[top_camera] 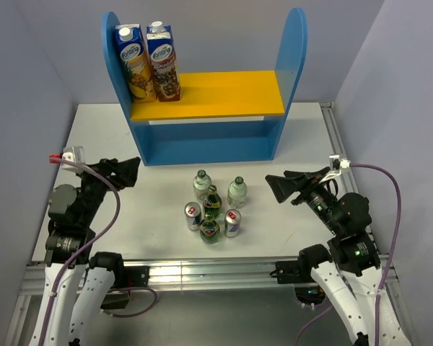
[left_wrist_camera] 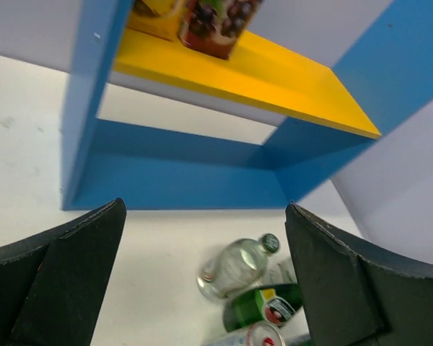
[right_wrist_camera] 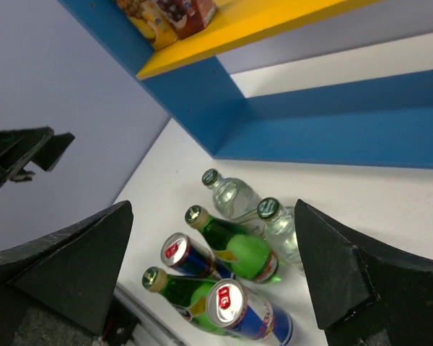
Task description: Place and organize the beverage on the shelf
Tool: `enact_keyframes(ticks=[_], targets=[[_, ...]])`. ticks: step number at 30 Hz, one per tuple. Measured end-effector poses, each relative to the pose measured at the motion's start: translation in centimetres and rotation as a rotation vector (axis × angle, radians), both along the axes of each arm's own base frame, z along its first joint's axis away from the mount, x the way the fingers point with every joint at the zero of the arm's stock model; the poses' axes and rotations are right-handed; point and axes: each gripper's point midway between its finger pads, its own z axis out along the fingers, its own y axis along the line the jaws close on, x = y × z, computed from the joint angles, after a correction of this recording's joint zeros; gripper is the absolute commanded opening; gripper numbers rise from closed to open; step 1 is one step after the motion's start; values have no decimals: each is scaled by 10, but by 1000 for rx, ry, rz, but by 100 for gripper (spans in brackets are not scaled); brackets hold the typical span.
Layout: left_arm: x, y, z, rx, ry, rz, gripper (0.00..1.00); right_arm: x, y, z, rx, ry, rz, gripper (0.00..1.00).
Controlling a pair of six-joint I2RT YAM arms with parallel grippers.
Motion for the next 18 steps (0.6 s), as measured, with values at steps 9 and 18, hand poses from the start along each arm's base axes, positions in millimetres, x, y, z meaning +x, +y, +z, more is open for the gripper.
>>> enact_keyframes(ticks=[9, 18], targets=[[13, 20, -25, 79, 89, 111, 99, 1, 48, -58, -159, 227, 21, 100], [12, 26, -28, 98, 99, 136, 99, -2, 65, -117, -464, 311, -216, 100]])
